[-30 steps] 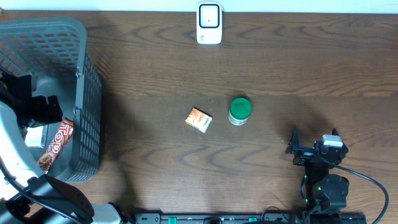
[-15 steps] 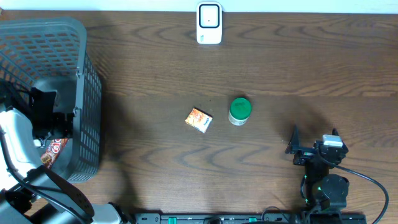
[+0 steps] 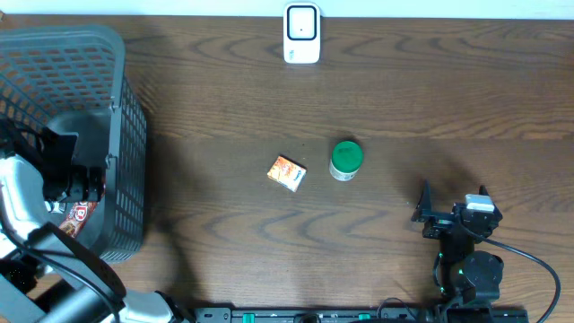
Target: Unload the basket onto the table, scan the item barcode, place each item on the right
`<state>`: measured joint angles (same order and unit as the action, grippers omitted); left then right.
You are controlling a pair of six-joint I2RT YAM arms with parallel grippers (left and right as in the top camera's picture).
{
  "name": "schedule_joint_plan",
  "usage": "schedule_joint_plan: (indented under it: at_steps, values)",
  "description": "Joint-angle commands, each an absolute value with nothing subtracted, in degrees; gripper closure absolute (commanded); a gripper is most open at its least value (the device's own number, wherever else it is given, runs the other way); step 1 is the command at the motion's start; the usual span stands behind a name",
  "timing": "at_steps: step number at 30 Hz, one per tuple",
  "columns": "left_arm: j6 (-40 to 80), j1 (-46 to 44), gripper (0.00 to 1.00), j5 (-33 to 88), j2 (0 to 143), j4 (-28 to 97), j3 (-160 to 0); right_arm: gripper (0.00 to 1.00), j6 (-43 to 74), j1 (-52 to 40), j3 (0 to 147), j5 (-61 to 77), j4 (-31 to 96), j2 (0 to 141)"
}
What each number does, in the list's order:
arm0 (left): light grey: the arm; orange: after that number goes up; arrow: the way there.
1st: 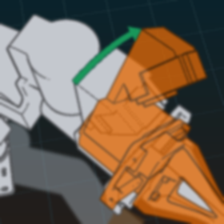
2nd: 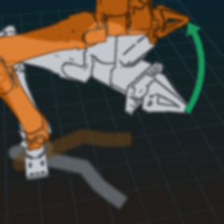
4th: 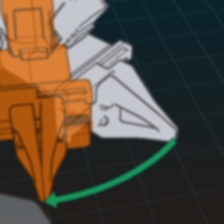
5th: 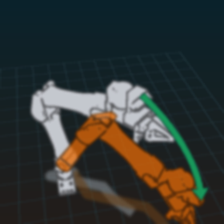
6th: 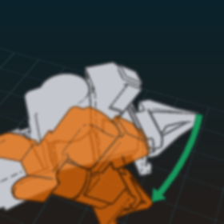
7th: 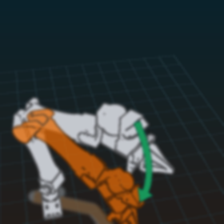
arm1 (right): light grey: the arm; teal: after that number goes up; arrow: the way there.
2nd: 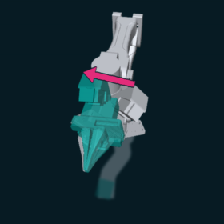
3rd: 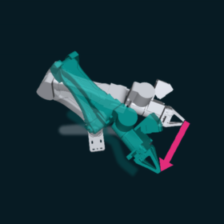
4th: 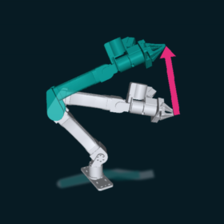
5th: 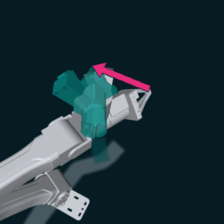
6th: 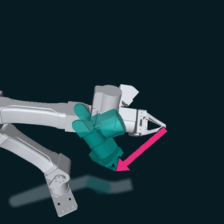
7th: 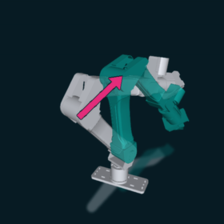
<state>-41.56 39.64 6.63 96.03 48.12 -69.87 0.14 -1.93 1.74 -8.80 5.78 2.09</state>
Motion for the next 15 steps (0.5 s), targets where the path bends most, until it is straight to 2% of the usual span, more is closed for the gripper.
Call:
schedule_joint_plan:
  at_steps: [1,15]
  values:
    - [-46.52,39.97,0.02,3.25,98.56,47.7,-69.43,0.01,-0.51,-1.45,1.45,-8.91,5.8,1.93]
    - [-46.0,39.92,0.02,4.47,103.46,46.68,-69.43,0.01,-0.51,-1.43,1.45,-8.88,5.8,1.93]
